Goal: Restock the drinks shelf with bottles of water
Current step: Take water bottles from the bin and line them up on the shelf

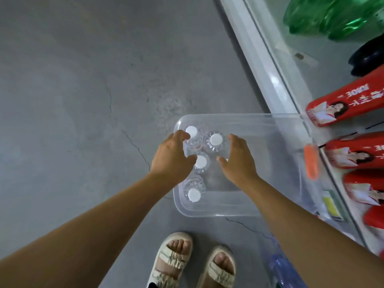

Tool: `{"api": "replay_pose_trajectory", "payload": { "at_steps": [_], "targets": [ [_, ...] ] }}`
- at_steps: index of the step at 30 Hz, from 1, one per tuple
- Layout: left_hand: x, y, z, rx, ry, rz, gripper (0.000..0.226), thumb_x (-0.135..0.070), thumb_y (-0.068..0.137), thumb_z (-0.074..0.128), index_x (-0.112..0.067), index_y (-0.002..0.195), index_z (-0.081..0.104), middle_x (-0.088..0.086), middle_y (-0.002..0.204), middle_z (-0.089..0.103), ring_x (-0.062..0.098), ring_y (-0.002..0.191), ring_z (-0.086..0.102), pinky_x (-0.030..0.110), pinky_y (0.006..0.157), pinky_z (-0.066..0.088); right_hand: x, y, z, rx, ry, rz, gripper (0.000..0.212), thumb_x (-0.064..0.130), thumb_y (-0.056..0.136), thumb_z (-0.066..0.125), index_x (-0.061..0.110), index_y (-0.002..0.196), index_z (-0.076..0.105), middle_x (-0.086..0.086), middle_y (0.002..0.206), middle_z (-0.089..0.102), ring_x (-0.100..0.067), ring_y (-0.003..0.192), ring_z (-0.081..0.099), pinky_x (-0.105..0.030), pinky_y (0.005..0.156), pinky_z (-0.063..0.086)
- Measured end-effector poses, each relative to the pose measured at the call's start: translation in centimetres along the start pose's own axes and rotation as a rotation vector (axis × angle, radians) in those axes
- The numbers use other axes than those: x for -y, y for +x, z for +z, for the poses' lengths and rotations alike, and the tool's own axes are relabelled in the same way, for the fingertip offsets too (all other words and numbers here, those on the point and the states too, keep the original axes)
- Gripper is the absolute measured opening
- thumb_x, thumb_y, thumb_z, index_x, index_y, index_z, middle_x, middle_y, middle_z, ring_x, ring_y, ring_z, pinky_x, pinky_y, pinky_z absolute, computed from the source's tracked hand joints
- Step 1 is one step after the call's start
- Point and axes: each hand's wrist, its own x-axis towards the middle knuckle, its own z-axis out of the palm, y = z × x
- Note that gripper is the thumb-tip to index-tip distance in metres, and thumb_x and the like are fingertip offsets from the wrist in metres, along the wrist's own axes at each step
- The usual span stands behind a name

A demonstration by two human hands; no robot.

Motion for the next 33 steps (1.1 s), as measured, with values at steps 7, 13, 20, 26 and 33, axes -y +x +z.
{"api": "replay_pose_trajectory", "payload": {
  "at_steps": [7,13,20,26,33],
  "targets": [
    [1.5,2.0,2.5,-0.043,-0.037,0.051,0.043,-0.021,0.085,0.065,-0.023,0.125,0.049,-0.007,0.126,0.055,0.012,0.107,0.054,0.023,0.08,0.041,-1.6,4.0,3.8,-0.099,0.155,-0.148,0.074,0.02,0.074,0.08,0.01,0.136,0.041,-0.009,0.135,0.048,-0.023,0.123,0.045,-0.015,0.092,0.027],
    [1.7,2.8,2.4,-0.029,-0.014,0.088,0.04,-0.021,0.085,0.065,-0.022,0.123,0.051,-0.006,0.121,0.058,0.01,0.104,0.054,0.021,0.08,0.04,-2.3,5.4,4.2,-0.183,0.223,-0.23,0.066,0.015,0.063,0.086,0.008,0.12,0.054,-0.005,0.115,0.06,-0.02,0.102,0.057,-0.014,0.086,0.037],
    [-0.1,1.4,1.2,-0.01,-0.018,0.089,0.04,-0.02,0.085,0.066,-0.022,0.122,0.052,-0.007,0.114,0.059,0.008,0.096,0.053,0.021,0.077,0.04,-3.4,3.8,-0.6,-0.192,0.503,-0.021,0.046,0.016,0.065,0.084,0.022,0.101,0.057,0.014,0.091,0.06,-0.007,0.085,0.057,-0.008,0.071,0.043],
    [-5.1,-2.1,-2.2,0.046,-0.059,0.112,0.038,-0.02,0.084,0.066,-0.023,0.12,0.052,-0.009,0.111,0.058,0.006,0.095,0.052,0.016,0.073,0.036,-2.7,0.2,-10.5,-0.157,0.622,0.077,0.043,0.017,0.068,0.082,0.013,0.107,0.065,0.001,0.1,0.07,-0.012,0.093,0.066,-0.026,0.082,0.053],
    [-14.1,-7.5,-9.0,0.128,-0.127,0.172,0.044,-0.024,0.079,0.073,-0.021,0.118,0.053,-0.007,0.109,0.059,0.011,0.098,0.057,0.02,0.08,0.044,2.3,-6.6,-24.5,-0.096,0.804,0.082,0.052,0.023,0.066,0.082,0.008,0.112,0.063,-0.003,0.101,0.072,-0.017,0.095,0.068,-0.033,0.086,0.054]
  ]
}}
